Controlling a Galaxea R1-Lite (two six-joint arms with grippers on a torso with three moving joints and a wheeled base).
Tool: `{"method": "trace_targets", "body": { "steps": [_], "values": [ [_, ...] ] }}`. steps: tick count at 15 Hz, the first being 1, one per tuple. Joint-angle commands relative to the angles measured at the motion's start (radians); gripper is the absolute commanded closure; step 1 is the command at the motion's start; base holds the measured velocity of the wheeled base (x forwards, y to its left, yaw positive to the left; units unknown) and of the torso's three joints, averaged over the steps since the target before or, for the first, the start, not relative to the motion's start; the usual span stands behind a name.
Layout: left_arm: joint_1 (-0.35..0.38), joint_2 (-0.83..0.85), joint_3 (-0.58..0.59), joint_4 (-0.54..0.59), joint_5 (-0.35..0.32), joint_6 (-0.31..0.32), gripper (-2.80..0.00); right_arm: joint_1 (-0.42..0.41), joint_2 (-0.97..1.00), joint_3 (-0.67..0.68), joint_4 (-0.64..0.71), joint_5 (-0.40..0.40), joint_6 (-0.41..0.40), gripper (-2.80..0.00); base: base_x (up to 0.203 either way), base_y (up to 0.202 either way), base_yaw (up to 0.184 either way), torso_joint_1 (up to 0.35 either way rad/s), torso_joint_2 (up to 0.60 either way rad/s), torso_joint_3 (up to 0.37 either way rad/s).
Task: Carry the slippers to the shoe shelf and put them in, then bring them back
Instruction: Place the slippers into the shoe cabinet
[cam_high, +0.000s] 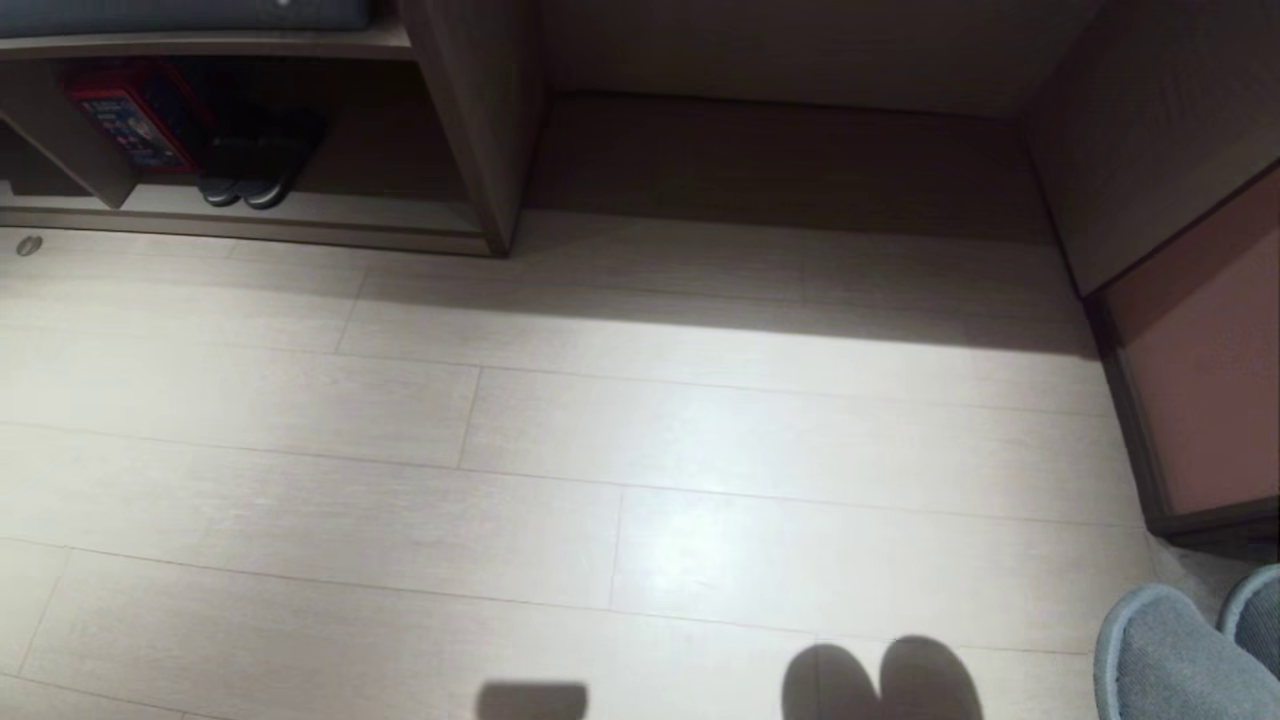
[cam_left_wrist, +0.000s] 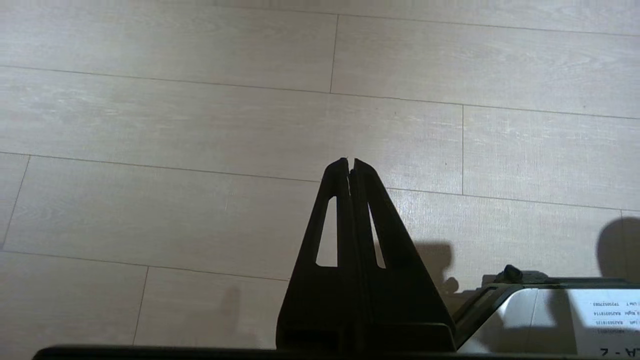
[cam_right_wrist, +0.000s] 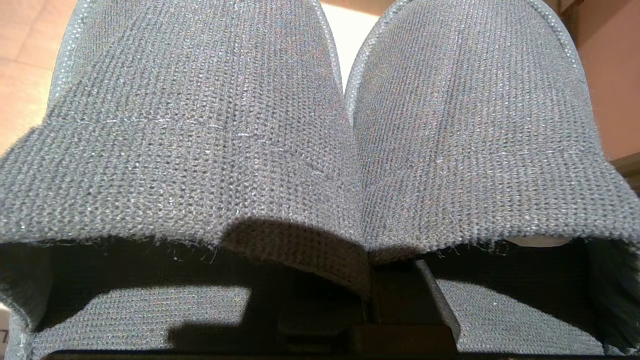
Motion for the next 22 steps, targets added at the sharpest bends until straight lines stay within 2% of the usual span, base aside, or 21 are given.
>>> {"method": "trace_targets", "body": {
  "steps": [1,22],
  "values": [
    [0.0,0.002,0.002,0.0,0.0,0.0,0.0,0.0,-0.001,0.0,-0.001,-0.001,0.0,0.0,0.0,0.0,0.0,-0.002,0.0,0.202],
    [0.0,0.0,0.002,0.0,0.0,-0.002,0.0,0.0,-0.001,0.0,-0.001,-0.008,0.013,0.0,0.0,0.0,0.0,0.002,0.0,0.204]
  ]
}}
